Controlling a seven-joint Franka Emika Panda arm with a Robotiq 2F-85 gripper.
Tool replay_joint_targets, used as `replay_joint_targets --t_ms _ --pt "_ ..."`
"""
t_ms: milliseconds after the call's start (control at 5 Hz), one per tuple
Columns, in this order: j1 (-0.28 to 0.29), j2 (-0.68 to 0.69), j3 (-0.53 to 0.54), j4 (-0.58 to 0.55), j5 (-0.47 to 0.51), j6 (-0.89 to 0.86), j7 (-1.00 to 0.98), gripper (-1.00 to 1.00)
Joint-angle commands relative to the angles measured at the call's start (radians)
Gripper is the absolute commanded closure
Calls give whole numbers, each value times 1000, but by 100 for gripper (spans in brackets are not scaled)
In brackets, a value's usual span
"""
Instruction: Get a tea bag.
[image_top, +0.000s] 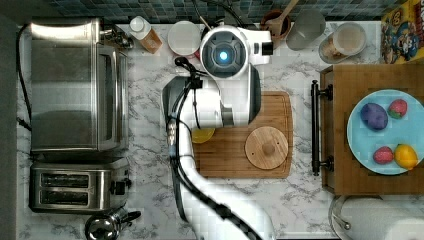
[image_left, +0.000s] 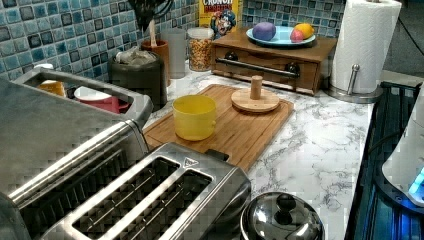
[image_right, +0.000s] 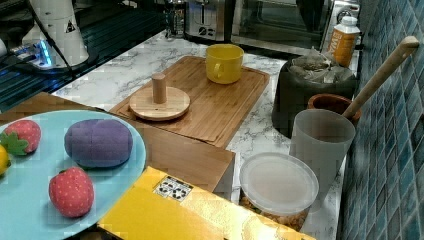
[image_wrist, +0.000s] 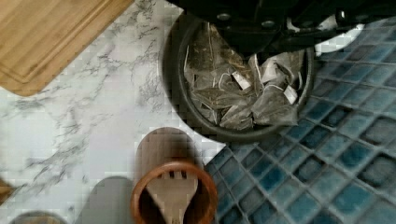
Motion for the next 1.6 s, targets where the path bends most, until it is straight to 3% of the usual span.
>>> replay_joint_targets --t_ms 200,400,800,1600 --pt "2 22 27 206 -15 -365 -143 100" --pt "0 34 35 200 11 -472 -192 100" --pt "-10 -278 20 -104 111 -363 -242 100" --pt "-12 -278 22 -104 111 -363 -242 100"
